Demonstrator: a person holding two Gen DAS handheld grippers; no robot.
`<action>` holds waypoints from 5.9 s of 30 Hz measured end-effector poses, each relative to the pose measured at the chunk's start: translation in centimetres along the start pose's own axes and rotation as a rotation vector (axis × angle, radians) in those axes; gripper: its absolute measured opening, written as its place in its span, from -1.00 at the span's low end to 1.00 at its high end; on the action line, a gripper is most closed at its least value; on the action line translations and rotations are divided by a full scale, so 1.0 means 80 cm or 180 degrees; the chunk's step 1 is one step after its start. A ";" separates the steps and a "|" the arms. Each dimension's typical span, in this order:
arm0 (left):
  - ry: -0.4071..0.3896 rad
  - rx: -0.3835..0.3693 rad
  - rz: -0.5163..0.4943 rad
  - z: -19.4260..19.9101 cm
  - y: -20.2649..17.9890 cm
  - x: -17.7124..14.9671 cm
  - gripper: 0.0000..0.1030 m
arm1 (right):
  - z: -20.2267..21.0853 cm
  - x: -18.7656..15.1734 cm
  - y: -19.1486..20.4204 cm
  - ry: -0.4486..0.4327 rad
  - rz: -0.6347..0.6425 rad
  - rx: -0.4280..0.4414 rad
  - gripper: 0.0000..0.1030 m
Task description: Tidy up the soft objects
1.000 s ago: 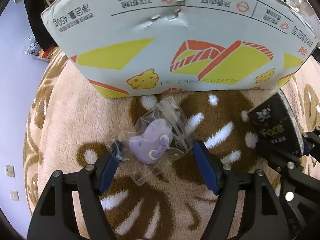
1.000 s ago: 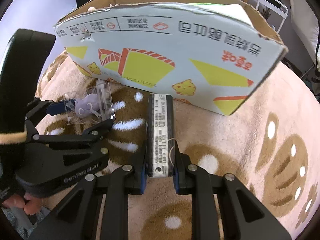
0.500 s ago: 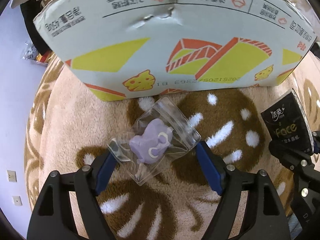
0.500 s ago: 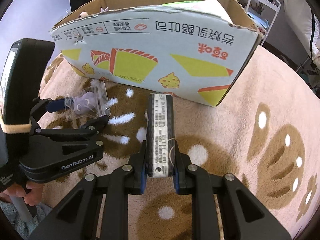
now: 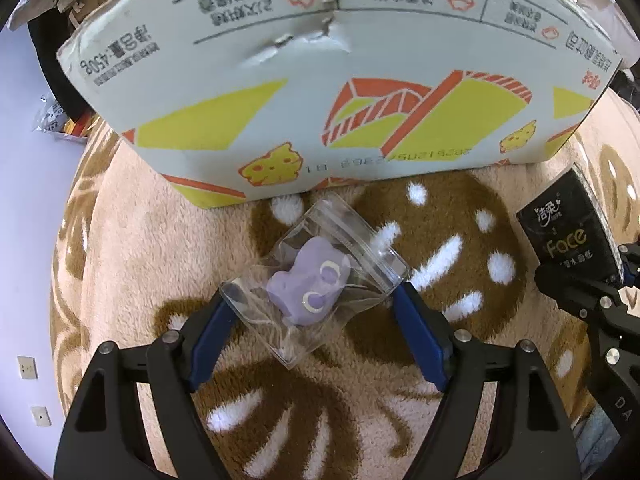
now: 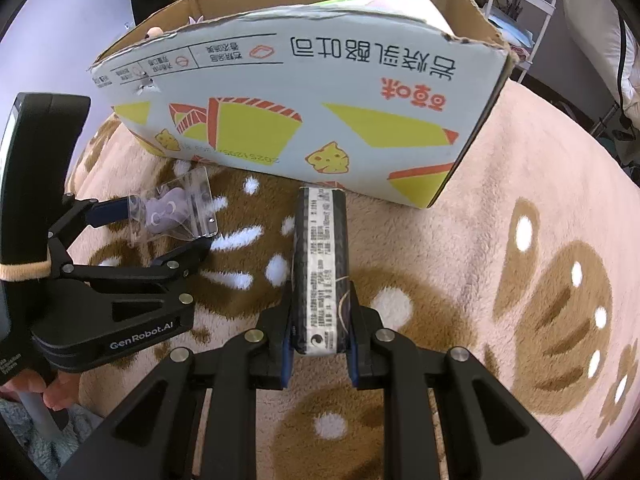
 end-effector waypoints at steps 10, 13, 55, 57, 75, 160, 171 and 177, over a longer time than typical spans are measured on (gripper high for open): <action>-0.0087 0.0018 0.0082 0.005 0.014 -0.002 -0.07 | -0.005 0.001 0.001 -0.0010 0.0008 -0.0001 -0.59; -0.0095 0.0011 0.0169 0.007 0.025 -0.002 -0.29 | -0.004 0.001 0.001 -0.0010 0.0017 -0.0005 -0.59; -0.0448 0.0344 -0.0950 0.012 -0.016 -0.019 0.04 | 0.006 0.006 -0.012 0.0001 -0.0113 0.0063 -0.58; -0.0445 0.0337 -0.0963 0.012 -0.024 -0.015 0.04 | 0.004 0.007 -0.013 0.0009 -0.0122 0.0066 -0.58; -0.0457 -0.0125 -0.0937 0.026 -0.022 -0.016 -0.62 | -0.003 0.008 -0.014 0.0031 -0.0114 0.0070 -0.58; -0.1540 0.0127 0.0392 0.155 0.075 0.053 -0.38 | 0.100 0.101 -0.009 -0.1307 0.0398 0.0263 -0.16; -0.1635 0.0388 0.0456 0.200 0.091 0.006 0.26 | 0.145 0.075 -0.010 -0.1508 0.0299 0.0146 0.49; -0.1729 0.0382 0.0510 0.229 0.097 -0.029 0.84 | 0.182 0.051 -0.012 -0.1734 0.0229 -0.0074 0.94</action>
Point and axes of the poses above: each gripper's, at about its wrist camera, not at the fingertips, and z roughly against the way its jaws point, y to its left, x to its top, the point moved 2 cm from there along -z, roughly the way its jaws point, and after that the axes turned 5 degrees about x, right-handed, at the moved point
